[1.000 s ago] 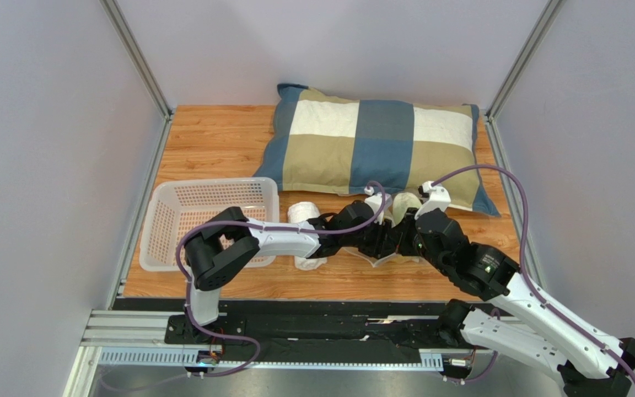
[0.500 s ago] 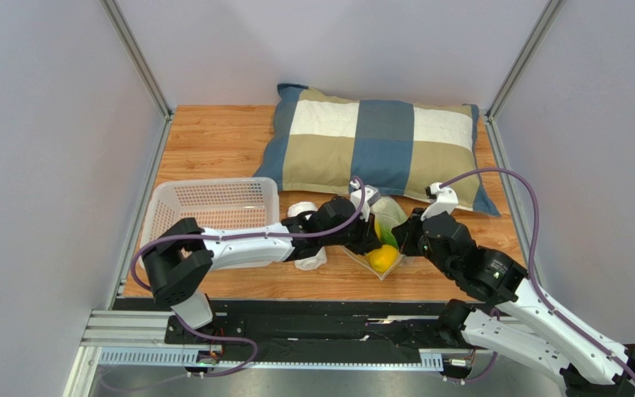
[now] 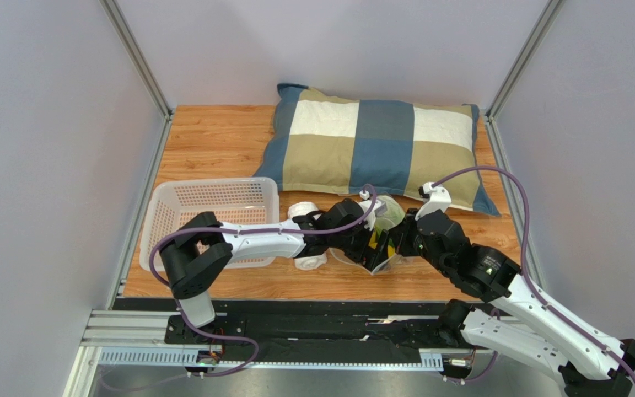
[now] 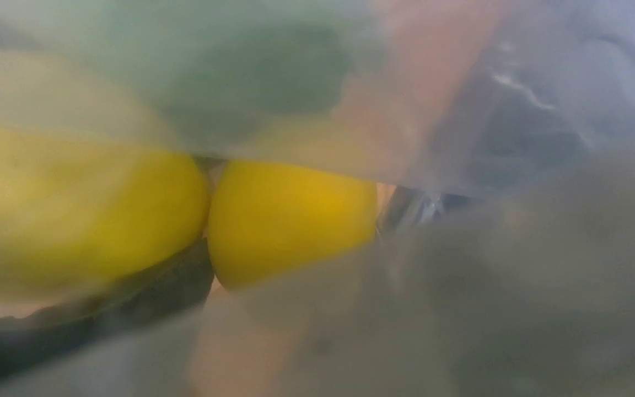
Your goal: Open the zip-top bag and remove the fake food
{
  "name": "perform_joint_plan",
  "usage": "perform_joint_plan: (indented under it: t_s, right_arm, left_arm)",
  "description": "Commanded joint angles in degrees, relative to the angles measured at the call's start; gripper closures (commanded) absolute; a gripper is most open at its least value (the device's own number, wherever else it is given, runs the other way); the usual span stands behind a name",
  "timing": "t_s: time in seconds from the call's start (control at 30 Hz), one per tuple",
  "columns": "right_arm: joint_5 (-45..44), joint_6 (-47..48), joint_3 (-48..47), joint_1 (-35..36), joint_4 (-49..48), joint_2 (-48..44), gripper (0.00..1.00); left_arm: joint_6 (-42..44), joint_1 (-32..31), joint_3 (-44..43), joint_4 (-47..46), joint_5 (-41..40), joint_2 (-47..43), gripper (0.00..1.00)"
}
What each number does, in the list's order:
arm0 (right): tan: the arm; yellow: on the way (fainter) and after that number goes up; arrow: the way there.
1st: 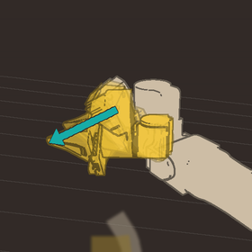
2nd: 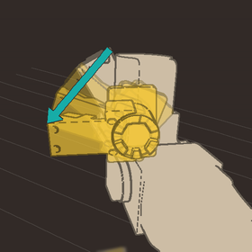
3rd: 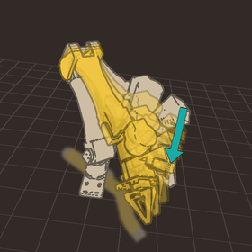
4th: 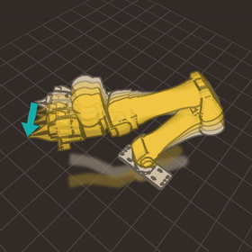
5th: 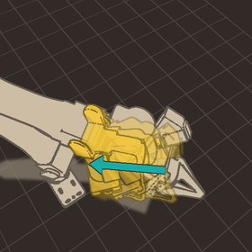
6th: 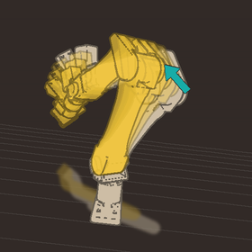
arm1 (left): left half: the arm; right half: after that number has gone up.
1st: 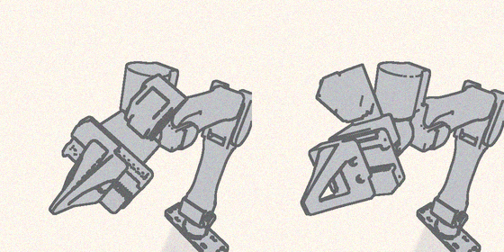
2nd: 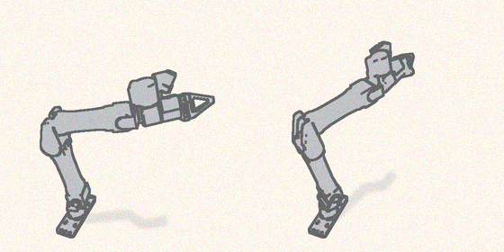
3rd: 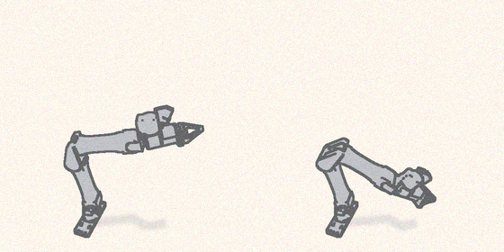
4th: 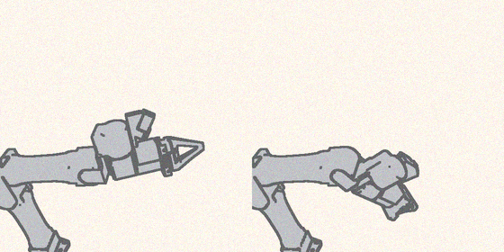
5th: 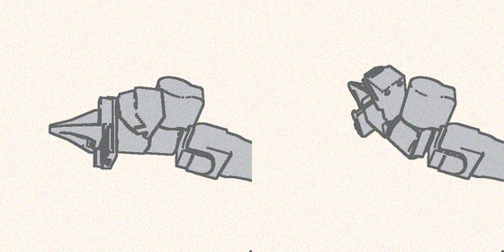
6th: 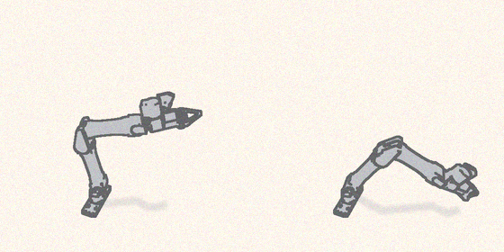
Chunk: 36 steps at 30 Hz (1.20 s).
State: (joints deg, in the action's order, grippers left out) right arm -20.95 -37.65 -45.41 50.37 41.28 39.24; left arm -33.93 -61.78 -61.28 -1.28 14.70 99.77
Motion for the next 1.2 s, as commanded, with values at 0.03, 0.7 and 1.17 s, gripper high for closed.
perform_joint_plan:
  t_s: [0.03, 0.7, 1.17]
  right_arm:
    - [1.44, -0.5, 0.14, 0.34, -4.36, -0.48, 1.0]
    - [-5.59, 3.99, 0.58, 0.26, -2.07, -0.05, 1.0]
    - [-9.64, 3.81, 1.37, 0.34, 0.47, -1.44, 1.0]
  left_arm:
    - [0.8, 0.08, -3.49, 0.31, -2.64, 4.46, 0.02]
    - [12.12, -3.96, 2.57, 3.54, -16.35, -14.42, 1.0]
    - [4.76, -5.11, 6.95, 20.77, -34.45, -40.94, 1.0]
